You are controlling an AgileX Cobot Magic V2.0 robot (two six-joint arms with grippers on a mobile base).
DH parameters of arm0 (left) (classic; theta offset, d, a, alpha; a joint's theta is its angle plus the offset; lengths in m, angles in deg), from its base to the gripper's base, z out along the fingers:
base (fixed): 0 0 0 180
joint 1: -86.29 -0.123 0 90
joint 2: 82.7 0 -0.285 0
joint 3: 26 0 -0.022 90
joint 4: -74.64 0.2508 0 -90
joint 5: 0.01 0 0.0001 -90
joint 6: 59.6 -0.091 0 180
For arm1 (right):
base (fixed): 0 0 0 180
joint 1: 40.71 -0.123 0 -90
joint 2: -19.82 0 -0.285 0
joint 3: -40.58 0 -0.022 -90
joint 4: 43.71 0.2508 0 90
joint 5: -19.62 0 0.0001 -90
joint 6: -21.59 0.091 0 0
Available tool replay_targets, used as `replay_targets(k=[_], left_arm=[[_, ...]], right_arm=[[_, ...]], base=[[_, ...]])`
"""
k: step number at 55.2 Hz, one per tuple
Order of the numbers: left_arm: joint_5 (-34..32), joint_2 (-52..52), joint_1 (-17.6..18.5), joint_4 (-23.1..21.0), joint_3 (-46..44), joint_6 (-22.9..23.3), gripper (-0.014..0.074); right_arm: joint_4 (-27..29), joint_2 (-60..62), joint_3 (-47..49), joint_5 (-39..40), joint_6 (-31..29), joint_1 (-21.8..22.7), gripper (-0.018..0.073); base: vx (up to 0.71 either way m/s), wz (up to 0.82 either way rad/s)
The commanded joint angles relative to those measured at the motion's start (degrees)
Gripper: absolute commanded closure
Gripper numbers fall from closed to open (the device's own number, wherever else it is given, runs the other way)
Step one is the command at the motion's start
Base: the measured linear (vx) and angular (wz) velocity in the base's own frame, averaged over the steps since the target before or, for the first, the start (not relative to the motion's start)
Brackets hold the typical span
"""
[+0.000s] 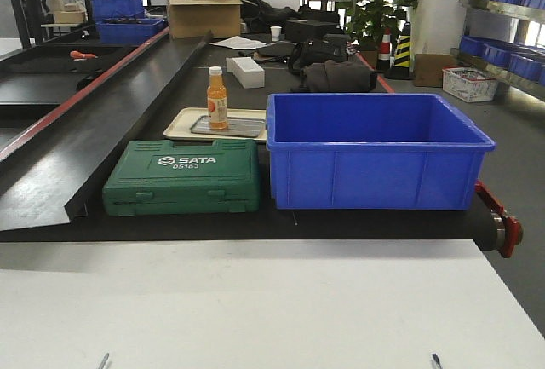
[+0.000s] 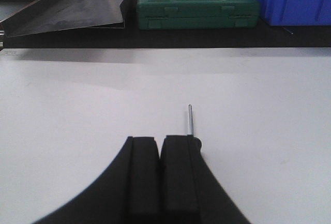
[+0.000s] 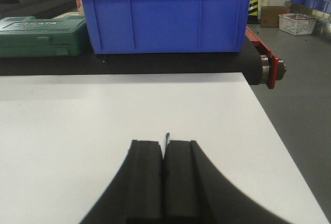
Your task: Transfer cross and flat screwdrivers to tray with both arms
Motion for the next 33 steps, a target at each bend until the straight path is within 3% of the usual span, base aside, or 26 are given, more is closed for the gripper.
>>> replay_targets(k=[1, 13, 33], left_arm=[[-4.7, 0.0, 0.2, 0.0, -1.5, -0.5, 0.0602], [-6.8, 0.0, 0.2, 0.0, -1.5, -0.9, 0.0602], [-18.5, 0.0, 0.2, 0.0, -1.5, -1.1, 0.0602]], right_arm=[[-0.4, -0.1, -0.4, 4.9, -0.2, 0.2, 0.0567], [-0.4, -0.1, -0.4, 4.9, -0.2, 0.2, 0.0567], [-0.4, -0.1, -0.4, 4.9, -0.2, 0.2, 0.0567]], base=[[0.0, 0.0], [0.0, 0.0], [0.0, 0.0]])
